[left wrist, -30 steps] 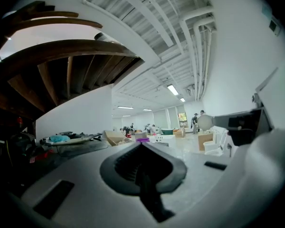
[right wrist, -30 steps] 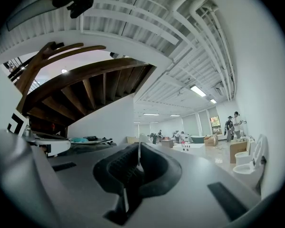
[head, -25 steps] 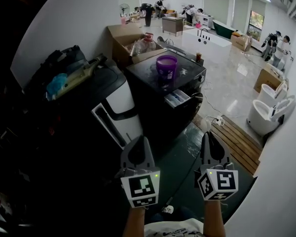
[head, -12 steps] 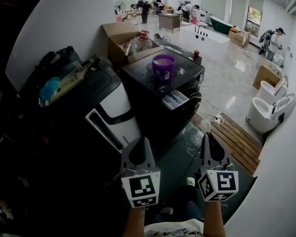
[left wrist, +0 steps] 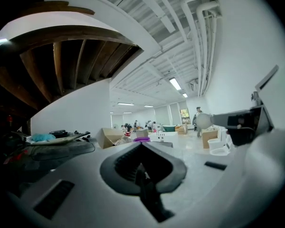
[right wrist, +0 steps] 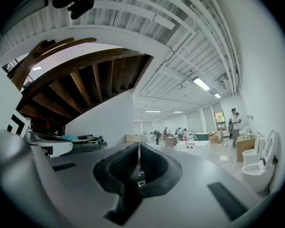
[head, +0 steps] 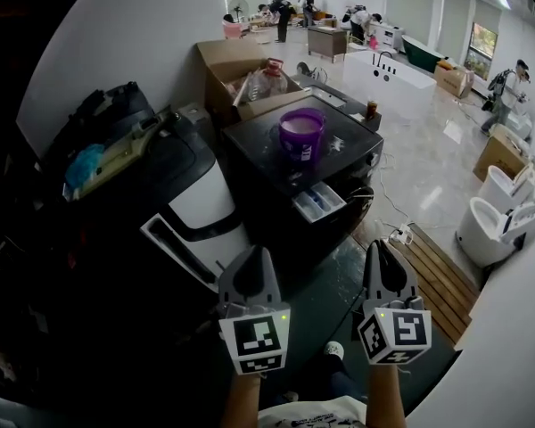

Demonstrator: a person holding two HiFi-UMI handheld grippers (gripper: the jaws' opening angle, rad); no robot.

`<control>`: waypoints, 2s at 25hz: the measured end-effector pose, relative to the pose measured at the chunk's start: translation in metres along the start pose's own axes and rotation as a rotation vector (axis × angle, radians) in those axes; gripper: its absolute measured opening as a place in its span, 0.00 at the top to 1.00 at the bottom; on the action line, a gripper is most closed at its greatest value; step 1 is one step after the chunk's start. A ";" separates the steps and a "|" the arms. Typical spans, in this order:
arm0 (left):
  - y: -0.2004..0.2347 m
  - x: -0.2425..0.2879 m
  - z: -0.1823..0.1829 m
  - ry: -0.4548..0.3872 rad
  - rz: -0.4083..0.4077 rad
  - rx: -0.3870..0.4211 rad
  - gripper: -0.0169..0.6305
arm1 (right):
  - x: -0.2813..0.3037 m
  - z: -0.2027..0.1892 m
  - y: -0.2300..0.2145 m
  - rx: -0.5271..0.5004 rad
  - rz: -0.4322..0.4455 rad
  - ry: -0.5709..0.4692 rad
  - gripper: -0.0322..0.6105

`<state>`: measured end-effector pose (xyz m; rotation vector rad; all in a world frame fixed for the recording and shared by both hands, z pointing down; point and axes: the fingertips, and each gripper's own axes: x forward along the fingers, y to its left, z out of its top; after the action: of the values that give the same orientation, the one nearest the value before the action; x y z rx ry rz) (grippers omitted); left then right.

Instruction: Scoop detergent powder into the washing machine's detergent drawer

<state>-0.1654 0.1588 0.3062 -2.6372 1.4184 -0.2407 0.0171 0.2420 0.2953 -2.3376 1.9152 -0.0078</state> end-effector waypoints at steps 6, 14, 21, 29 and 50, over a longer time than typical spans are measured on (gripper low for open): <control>-0.014 0.058 0.017 0.009 0.068 -0.011 0.97 | 0.063 0.013 -0.037 0.000 0.074 -0.001 0.92; -0.042 0.127 0.029 0.010 0.153 -0.031 0.97 | 0.129 0.018 -0.084 -0.001 0.175 -0.009 0.92; -0.067 0.160 0.027 0.026 0.174 -0.020 0.97 | 0.159 0.006 -0.114 0.014 0.215 0.005 0.92; -0.062 0.177 0.020 0.062 0.215 -0.015 0.97 | 0.182 -0.002 -0.126 0.044 0.232 0.021 0.92; 0.002 0.323 0.018 0.042 0.200 -0.024 0.97 | 0.335 -0.016 -0.107 -0.014 0.265 0.051 0.92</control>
<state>0.0122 -0.1118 0.3122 -2.4984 1.6937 -0.2596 0.1875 -0.0665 0.2975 -2.0920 2.2402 -0.0296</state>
